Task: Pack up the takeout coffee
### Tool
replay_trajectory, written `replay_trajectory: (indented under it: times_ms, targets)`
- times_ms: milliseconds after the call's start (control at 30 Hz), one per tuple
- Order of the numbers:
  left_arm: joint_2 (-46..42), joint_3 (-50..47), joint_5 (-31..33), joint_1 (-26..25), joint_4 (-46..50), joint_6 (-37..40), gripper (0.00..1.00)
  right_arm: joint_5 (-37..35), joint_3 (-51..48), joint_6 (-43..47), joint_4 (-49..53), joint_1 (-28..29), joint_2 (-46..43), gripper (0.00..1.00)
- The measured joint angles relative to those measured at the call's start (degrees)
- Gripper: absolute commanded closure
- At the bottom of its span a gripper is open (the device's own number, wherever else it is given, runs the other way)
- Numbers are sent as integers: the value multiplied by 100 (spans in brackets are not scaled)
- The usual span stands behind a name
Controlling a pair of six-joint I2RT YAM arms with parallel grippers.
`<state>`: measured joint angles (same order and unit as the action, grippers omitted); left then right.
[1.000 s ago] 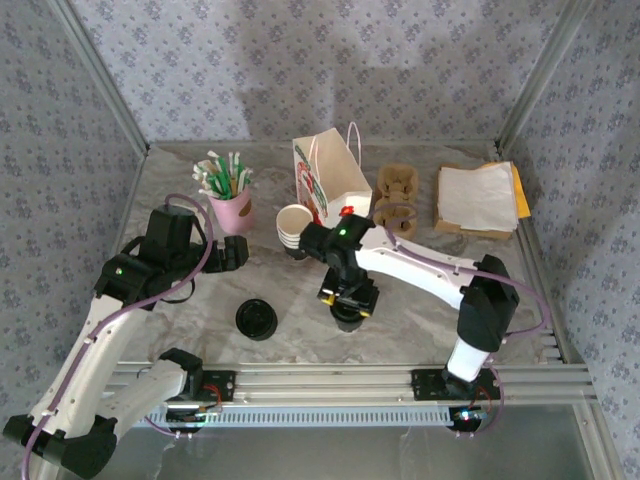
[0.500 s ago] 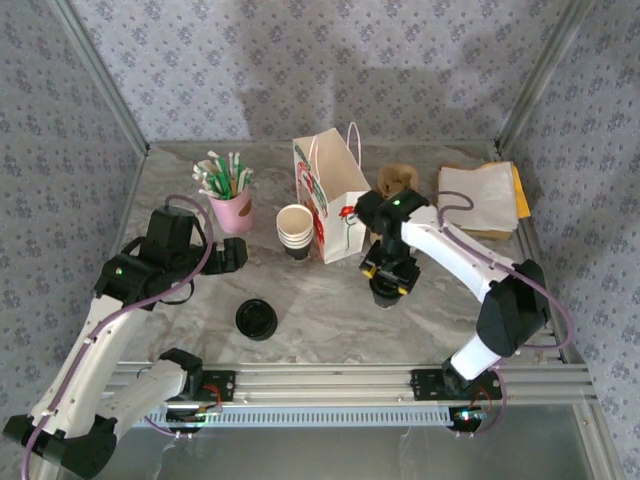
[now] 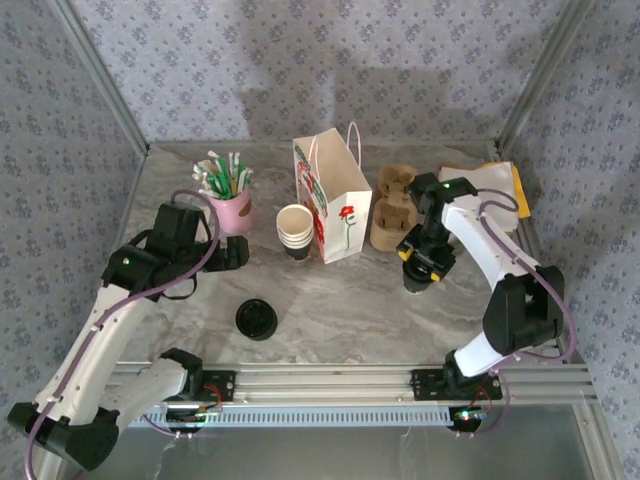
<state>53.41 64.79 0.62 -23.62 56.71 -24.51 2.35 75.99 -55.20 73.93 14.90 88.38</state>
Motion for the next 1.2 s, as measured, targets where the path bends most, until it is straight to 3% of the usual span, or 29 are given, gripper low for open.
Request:
replay_trajectory:
  times_ms: [533,1200]
  targets:
    - [291,299,-105,0,33,-17,0,151,138,885,-380,-1510,227,24]
    - [522,420,-127,-94,28,-22,0,83,293,1161,-396,-1663,404,20]
